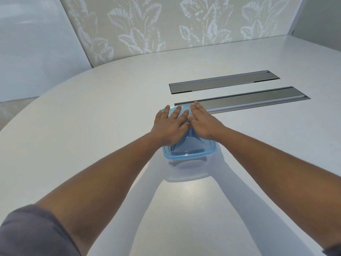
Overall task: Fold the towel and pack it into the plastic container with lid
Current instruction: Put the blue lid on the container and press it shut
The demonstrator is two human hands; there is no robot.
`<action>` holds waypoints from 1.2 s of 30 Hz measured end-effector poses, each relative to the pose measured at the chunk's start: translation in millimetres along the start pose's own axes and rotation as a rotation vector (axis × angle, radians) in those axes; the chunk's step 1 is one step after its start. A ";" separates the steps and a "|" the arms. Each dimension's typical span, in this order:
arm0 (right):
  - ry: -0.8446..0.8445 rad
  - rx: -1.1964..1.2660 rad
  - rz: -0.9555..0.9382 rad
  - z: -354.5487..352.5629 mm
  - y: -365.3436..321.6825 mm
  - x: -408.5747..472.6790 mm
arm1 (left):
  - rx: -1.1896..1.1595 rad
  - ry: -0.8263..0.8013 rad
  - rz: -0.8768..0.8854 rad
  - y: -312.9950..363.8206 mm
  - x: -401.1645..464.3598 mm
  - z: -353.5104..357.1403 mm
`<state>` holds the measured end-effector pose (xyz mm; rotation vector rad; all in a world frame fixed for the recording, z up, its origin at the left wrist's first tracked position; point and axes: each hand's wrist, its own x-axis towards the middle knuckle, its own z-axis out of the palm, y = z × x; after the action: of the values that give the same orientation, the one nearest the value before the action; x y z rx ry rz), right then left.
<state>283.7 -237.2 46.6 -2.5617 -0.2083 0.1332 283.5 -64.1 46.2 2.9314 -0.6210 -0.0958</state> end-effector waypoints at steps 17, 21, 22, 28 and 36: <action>0.058 0.553 0.368 -13.2 -2.1 26.6 | -1.046 0.357 -0.653 -20.2 21.4 -10.9; 0.201 0.543 0.439 -5.0 -5.4 41.2 | -0.898 0.376 -0.623 -21.2 25.5 -8.5; 0.228 0.507 0.431 -2.4 -5.4 41.9 | -0.871 0.376 -0.621 -22.5 25.9 -8.7; 0.264 0.381 0.374 6.0 -1.7 41.7 | -0.925 0.287 -0.679 -26.5 28.1 -6.3; 0.236 0.298 0.317 4.9 3.3 48.1 | -0.890 0.310 -0.653 -29.7 36.7 -2.9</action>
<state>330.7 -228.9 38.2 -2.2696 0.2885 -0.0195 329.1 -51.9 43.3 2.0816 0.3681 0.0172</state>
